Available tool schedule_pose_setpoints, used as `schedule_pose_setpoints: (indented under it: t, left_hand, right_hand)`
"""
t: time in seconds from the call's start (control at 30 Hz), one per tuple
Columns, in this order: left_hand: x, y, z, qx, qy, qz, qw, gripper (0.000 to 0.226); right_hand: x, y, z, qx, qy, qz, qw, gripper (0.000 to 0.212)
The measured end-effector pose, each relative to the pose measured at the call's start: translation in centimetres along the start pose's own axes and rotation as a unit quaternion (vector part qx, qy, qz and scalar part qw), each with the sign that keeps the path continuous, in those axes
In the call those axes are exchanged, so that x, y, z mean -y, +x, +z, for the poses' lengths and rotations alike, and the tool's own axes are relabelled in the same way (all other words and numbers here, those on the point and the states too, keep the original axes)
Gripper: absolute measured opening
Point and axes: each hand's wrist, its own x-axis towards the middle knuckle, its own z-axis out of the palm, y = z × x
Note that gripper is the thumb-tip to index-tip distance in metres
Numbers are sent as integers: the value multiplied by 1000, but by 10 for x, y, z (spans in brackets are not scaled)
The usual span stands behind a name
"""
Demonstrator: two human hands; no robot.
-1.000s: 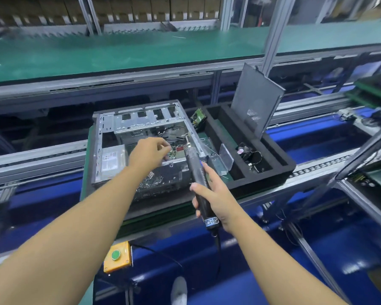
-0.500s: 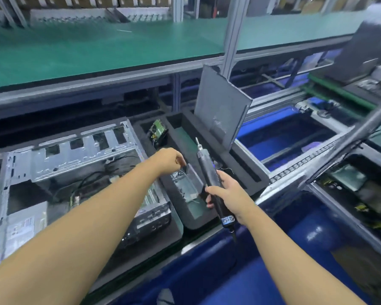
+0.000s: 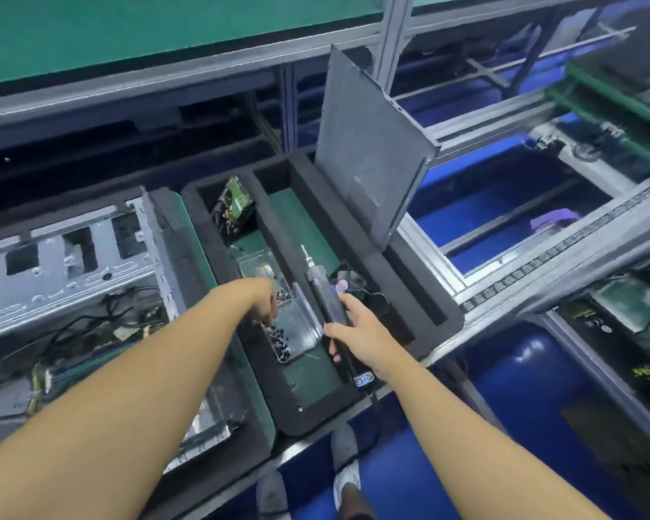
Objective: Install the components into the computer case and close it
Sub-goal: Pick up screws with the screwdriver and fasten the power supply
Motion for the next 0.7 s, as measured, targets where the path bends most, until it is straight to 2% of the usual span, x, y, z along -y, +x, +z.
schedule_pose_setpoints:
  t: [0.1, 0.3, 0.43, 0.57, 0.63, 0.7]
  left_hand:
    - [-6, 23, 12, 12, 26, -22, 999, 21]
    - [-19, 51, 48, -11, 118, -5, 993, 12]
    - [-22, 61, 66, -3, 207, -44, 977, 35]
    - [-30, 67, 83, -18, 268, -64, 961, 31]
    - [-34, 66, 87, -22, 272, -52, 961, 32]
    - [-33, 63, 88, -26, 229, -61, 971, 30]
  right_hand:
    - [-3, 20, -8, 22, -2, 18, 1000, 75]
    - [-15, 47, -16, 69, 13, 40, 997, 71]
    - [-22, 54, -18, 96, 16, 36, 995, 69]
    - [-24, 60, -20, 105, 42, 35, 993, 63]
    - [-24, 60, -20, 116, 56, 23, 991, 54]
    - [-23, 59, -21, 119, 56, 29, 991, 60]
